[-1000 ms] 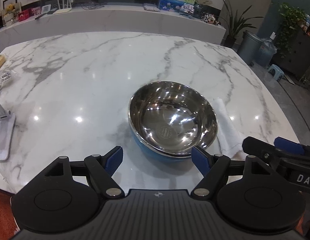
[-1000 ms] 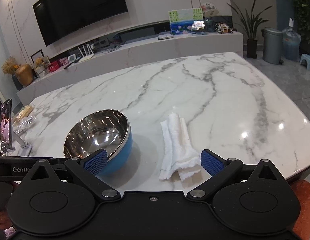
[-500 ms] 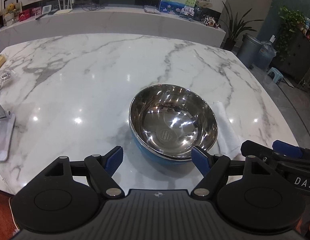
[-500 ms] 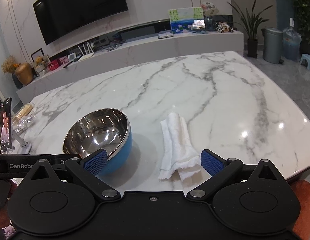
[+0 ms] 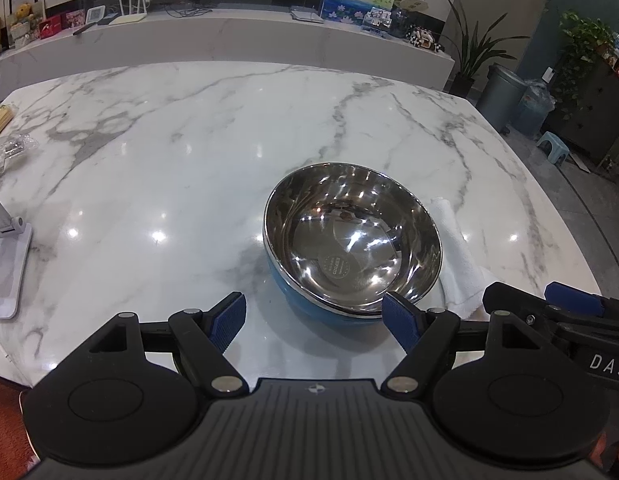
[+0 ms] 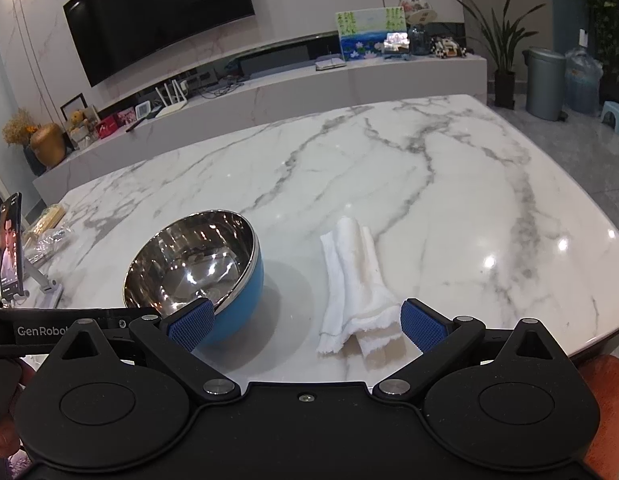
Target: Clean bowl
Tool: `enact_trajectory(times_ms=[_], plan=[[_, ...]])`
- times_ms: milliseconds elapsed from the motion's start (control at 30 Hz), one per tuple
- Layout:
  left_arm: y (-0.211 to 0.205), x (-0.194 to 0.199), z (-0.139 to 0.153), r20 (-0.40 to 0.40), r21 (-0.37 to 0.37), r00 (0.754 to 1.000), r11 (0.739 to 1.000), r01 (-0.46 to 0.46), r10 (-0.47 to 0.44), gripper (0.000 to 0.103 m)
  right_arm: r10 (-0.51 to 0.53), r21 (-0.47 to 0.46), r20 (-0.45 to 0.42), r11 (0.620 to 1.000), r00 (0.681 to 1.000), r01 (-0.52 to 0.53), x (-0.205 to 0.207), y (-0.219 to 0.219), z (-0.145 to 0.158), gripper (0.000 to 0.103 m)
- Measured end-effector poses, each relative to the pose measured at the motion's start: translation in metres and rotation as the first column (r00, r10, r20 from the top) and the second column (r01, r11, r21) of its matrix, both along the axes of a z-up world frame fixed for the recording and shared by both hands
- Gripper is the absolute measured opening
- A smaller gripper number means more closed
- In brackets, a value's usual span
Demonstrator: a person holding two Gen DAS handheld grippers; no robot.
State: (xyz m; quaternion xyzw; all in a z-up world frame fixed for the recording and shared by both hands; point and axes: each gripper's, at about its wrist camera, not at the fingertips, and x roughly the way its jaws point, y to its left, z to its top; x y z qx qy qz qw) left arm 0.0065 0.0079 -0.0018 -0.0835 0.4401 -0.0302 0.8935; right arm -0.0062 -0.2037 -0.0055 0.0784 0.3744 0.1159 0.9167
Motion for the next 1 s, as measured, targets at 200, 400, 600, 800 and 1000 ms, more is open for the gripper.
enact_trajectory(times_ms=[200, 400, 600, 800, 1000], plan=[[0.001, -0.001, -0.001, 0.002, -0.005, 1.000, 1.000, -0.004, 0.004, 0.074, 0.002, 0.000, -0.009, 1.000, 1.000, -0.002, 0.003, 0.000, -0.002, 0.100], [0.001, 0.001, -0.001, 0.001, -0.009, 1.000, 1.000, 0.001, -0.001, 0.074, 0.005, 0.000, -0.009, 1.000, 1.000, -0.005, -0.001, 0.001, -0.004, 0.100], [0.004, 0.003, -0.002, 0.008, 0.002, 1.000, 1.000, 0.003, -0.004, 0.074, 0.007, 0.009, -0.009, 1.000, 1.000, -0.007, 0.004, 0.000, -0.005, 0.100], [0.006, 0.010, 0.001, 0.019, 0.043, 1.000, 0.999, 0.002, -0.003, 0.074, 0.008, 0.018, -0.009, 1.000, 1.000, -0.008, 0.010, 0.000, -0.006, 0.100], [0.005, 0.017, 0.003, 0.040, 0.028, 0.999, 0.999, 0.019, -0.020, 0.074, 0.006, 0.025, -0.014, 1.000, 1.000, -0.005, 0.021, -0.011, -0.007, 0.099]])
